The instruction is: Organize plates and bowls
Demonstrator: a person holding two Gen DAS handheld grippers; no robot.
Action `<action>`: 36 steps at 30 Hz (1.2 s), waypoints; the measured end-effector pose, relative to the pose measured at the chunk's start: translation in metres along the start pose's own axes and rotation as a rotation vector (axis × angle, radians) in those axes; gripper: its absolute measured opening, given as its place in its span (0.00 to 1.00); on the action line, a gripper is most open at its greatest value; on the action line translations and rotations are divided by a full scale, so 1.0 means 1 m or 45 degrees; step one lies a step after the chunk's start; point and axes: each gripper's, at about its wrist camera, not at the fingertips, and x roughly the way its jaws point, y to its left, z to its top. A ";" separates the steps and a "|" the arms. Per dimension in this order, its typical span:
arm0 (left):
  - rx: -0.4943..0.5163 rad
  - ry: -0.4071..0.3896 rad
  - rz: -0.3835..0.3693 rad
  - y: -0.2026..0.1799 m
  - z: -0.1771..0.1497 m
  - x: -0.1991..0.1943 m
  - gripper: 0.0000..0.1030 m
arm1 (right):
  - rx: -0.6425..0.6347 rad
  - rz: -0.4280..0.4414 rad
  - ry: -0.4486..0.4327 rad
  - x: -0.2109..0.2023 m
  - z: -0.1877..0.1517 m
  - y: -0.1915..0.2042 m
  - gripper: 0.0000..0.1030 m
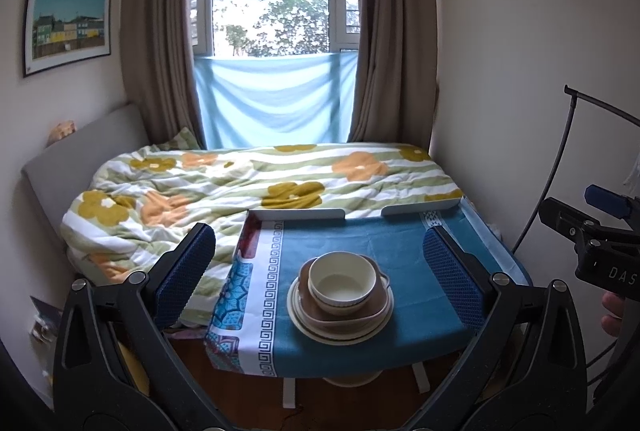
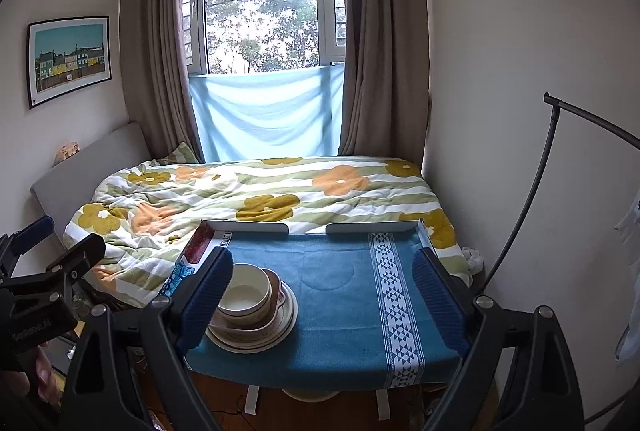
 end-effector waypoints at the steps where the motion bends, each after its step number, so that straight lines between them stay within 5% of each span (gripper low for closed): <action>1: 0.000 0.001 -0.001 0.000 0.000 0.000 1.00 | 0.000 0.000 0.000 0.000 0.000 0.000 0.86; 36: -0.004 -0.017 0.039 0.002 0.002 -0.003 1.00 | -0.011 0.019 -0.013 -0.001 0.006 0.006 0.86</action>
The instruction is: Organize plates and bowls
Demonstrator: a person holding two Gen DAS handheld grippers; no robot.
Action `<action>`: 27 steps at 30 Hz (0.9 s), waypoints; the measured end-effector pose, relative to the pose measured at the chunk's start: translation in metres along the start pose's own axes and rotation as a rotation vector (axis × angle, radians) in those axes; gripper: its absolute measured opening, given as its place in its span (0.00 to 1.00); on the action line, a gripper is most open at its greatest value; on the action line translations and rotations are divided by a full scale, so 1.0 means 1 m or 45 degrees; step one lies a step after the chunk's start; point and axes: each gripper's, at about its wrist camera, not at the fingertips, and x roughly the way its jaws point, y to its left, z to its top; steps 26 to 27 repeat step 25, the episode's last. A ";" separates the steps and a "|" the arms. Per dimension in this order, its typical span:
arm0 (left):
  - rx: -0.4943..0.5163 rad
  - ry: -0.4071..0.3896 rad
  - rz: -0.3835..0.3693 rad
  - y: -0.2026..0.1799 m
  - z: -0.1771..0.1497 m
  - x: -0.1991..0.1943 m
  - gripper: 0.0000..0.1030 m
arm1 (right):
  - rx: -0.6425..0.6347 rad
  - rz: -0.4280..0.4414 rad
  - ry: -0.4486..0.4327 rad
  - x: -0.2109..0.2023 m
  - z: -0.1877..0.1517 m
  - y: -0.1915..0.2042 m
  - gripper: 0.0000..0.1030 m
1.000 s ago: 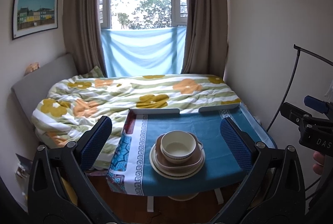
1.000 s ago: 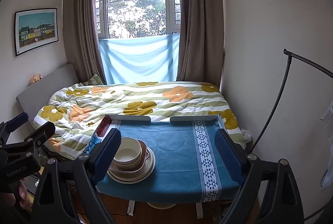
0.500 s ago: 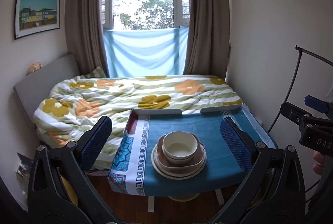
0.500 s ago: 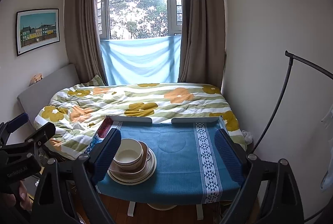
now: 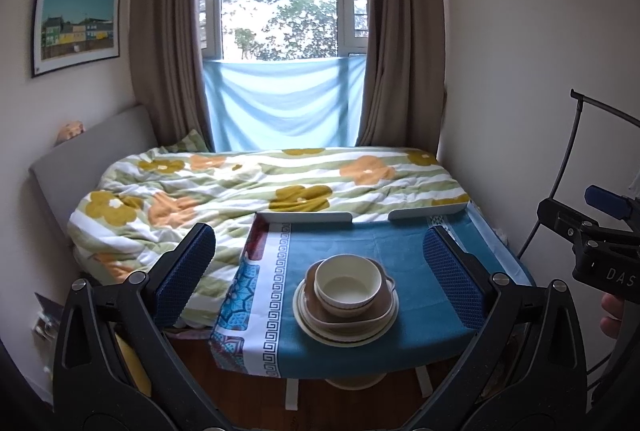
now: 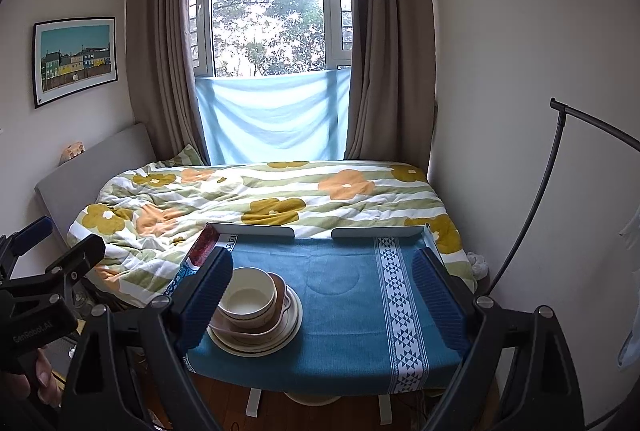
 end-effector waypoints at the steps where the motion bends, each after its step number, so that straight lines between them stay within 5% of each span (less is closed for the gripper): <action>1: 0.000 -0.001 0.001 0.000 0.000 0.000 1.00 | 0.000 0.000 0.000 0.000 0.000 0.000 0.86; 27: 0.024 -0.036 0.078 -0.016 0.010 0.013 1.00 | 0.010 0.005 -0.002 0.005 0.006 -0.001 0.86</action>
